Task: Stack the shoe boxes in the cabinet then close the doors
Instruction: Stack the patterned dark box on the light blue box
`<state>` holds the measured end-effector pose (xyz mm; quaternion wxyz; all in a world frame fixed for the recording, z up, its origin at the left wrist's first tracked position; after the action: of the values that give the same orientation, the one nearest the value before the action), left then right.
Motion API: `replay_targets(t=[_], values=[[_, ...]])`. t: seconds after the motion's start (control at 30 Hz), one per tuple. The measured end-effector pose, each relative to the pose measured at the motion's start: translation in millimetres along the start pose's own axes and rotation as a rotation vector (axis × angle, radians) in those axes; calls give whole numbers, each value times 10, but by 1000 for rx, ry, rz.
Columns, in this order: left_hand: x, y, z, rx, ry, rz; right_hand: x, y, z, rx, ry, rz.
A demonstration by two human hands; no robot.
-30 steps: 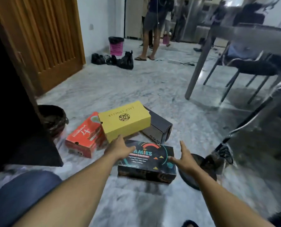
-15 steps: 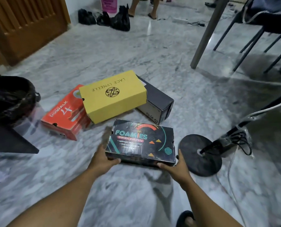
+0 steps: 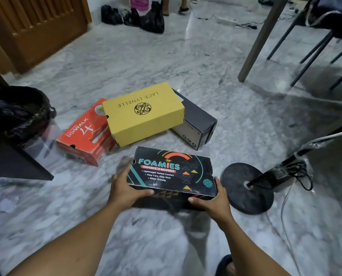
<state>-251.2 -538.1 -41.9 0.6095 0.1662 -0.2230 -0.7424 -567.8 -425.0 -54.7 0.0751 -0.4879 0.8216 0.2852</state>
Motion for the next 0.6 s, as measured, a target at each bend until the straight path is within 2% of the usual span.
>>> replay_targets(t=[0.2, 0.33, 0.6], values=[[-98, 184, 175, -54, -46, -8, -108, 15, -38, 56, -2, -26], [-210, 507, 289, -67, -82, 39, -312, -23, -340, 100, 60, -60], [-788, 1952, 1015, 7, -281, 224, -1109, -447, -1254, 183, 272, -129]])
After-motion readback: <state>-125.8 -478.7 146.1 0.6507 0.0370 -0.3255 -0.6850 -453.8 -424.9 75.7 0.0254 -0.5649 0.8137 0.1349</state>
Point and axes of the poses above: each hand's wrist, its own x-axis towards the middle knuckle, its own y-axis out of the back of the hand, z = x × y, the point moved 6 cm from there along x, towards the middle knuckle, and after that the axes turned 15 degrees about -y, right-handed, at the moved point
